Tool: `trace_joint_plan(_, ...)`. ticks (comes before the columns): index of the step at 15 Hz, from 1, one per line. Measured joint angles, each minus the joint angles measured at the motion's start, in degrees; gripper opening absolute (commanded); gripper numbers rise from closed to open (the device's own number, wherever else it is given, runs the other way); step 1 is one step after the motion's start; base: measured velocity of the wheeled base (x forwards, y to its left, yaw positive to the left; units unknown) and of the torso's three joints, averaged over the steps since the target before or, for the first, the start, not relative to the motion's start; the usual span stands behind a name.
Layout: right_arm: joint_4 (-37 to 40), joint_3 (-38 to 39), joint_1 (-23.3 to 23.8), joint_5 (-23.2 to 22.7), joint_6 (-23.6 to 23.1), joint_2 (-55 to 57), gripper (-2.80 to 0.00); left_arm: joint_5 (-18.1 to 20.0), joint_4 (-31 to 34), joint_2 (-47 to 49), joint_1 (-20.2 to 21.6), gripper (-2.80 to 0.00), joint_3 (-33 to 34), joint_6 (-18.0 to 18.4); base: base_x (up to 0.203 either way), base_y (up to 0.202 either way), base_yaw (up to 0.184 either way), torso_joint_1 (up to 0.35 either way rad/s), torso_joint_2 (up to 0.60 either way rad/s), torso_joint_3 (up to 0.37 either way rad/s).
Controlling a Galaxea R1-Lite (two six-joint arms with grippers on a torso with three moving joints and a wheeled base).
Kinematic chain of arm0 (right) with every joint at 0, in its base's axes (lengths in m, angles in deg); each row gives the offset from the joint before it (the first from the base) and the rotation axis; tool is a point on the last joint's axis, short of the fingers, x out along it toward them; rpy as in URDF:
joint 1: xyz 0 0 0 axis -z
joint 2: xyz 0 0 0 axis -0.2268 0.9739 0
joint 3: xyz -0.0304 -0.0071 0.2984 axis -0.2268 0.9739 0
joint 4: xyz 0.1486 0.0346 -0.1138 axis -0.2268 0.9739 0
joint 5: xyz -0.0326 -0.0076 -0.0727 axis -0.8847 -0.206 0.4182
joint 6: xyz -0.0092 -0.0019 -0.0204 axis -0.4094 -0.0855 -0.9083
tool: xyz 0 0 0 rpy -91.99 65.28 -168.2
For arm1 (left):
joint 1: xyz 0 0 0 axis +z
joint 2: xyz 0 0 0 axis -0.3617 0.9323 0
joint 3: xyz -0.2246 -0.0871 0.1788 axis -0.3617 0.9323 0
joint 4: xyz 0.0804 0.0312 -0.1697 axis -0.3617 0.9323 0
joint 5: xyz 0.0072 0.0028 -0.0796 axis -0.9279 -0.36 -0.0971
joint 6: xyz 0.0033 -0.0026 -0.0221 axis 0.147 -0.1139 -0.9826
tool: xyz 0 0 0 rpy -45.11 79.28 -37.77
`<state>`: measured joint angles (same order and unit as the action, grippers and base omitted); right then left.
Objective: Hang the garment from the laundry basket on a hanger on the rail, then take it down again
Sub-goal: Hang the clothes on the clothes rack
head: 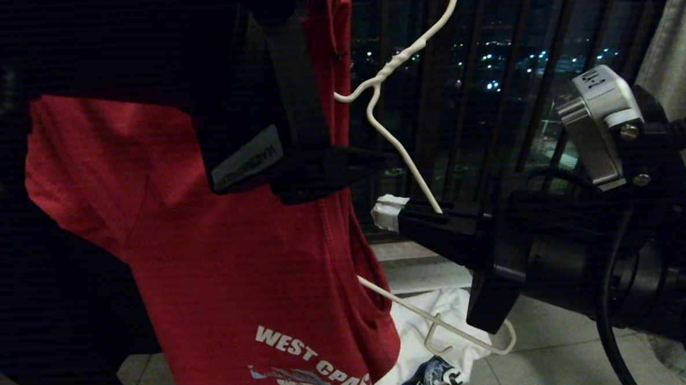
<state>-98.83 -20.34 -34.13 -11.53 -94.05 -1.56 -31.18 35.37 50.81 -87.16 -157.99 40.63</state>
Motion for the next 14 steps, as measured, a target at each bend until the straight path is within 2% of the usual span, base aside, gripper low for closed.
trace_joint_plan(2,0.09,0.65,-0.15,-0.1,-1.67,0.03,-2.8,-0.22,3.02,0.0,-0.03,0.0,0.0,1.71,0.0,0.0,0.0,0.0,0.0,0.0)
trace_joint_plan(7,0.16,1.28,-0.96,-0.05,-1.93,0.07,-2.8,0.32,11.21,0.37,-0.12,0.0,-3.15,1.79,0.0,0.0,0.0,0.0,0.0,0.0)
trace_joint_plan(11,0.02,1.63,-1.0,-0.1,-2.22,-0.11,-2.8,1.48,11.07,0.6,-0.59,0.0,-3.54,2.59,0.0,0.0,0.0,0.0,0.0,0.0)
trace_joint_plan(14,-0.04,1.61,-1.0,-0.12,-2.08,-0.13,-2.8,1.45,7.11,-0.17,-2.17,0.0,-3.57,2.43,0.0,0.0,0.0,0.0,0.0,0.0)
